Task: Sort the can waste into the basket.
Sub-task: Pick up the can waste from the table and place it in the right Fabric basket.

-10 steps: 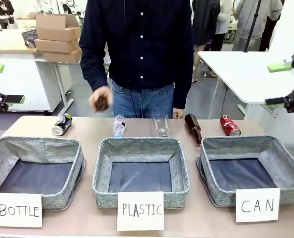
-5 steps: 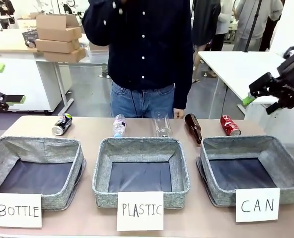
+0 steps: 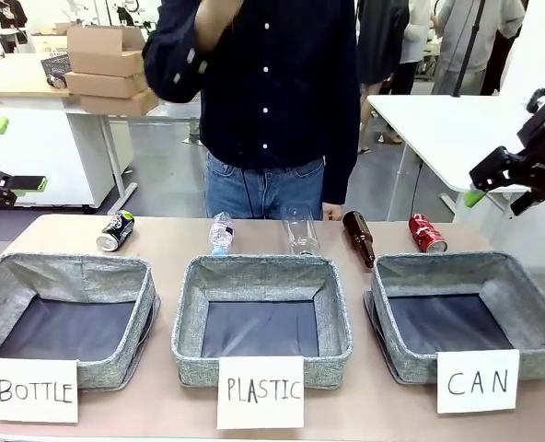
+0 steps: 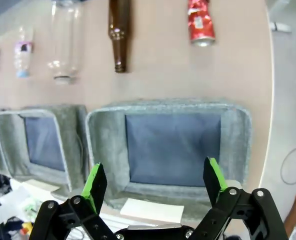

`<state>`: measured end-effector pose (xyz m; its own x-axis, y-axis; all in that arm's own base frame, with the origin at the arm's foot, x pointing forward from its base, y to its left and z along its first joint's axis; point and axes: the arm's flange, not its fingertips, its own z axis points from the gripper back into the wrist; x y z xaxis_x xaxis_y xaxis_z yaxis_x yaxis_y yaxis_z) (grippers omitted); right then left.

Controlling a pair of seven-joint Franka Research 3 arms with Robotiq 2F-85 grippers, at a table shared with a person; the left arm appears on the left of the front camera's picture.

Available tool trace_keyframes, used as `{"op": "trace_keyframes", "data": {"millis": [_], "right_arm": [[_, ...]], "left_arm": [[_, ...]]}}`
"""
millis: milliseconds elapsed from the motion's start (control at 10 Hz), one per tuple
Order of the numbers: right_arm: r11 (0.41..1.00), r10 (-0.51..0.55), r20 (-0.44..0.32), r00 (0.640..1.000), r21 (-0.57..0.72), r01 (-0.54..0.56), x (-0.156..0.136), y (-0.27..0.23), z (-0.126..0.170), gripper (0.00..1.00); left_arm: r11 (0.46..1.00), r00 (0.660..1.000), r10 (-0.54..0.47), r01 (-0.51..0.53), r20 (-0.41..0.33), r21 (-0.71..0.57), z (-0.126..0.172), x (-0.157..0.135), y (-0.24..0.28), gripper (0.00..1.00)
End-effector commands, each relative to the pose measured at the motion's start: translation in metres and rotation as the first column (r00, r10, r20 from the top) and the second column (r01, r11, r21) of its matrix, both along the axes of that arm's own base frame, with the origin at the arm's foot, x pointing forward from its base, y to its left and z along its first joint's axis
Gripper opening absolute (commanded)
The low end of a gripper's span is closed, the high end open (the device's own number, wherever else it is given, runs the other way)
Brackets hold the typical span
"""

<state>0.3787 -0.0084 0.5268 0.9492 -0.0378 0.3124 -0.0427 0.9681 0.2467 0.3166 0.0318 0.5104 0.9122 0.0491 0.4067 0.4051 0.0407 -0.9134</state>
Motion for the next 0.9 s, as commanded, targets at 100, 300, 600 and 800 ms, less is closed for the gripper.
{"op": "trace_keyframes", "data": {"millis": [100, 300, 600, 800], "right_arm": [[0.997, 0.023, 0.092, 0.995, -0.069, -0.017, 0.062, 0.008, -0.004, 1.0], [0.99, -0.055, 0.125, 0.991, -0.12, 0.07, 0.153, 0.003, -0.024, 1.0], [0.975, -0.118, -0.06, 0.991, -0.196, 0.104, 0.241, -0.02, -0.087, 1.0], [0.967, -0.1, -0.107, 0.989, -0.246, 0.072, 0.265, -0.031, -0.12, 1.0]], "left_arm": [[1.0, 1.0, -0.001, 0.001, 0.027, -0.02, 0.002, 0.0, -0.002, 1.0], [1.0, 1.0, -0.001, 0.001, 0.027, -0.02, 0.002, 0.0, -0.002, 1.0], [1.0, 1.0, -0.001, 0.001, 0.027, -0.02, 0.002, 0.0, -0.002, 1.0], [1.0, 1.0, -0.001, 0.001, 0.027, -0.02, 0.002, 0.0, -0.002, 1.0]]}}
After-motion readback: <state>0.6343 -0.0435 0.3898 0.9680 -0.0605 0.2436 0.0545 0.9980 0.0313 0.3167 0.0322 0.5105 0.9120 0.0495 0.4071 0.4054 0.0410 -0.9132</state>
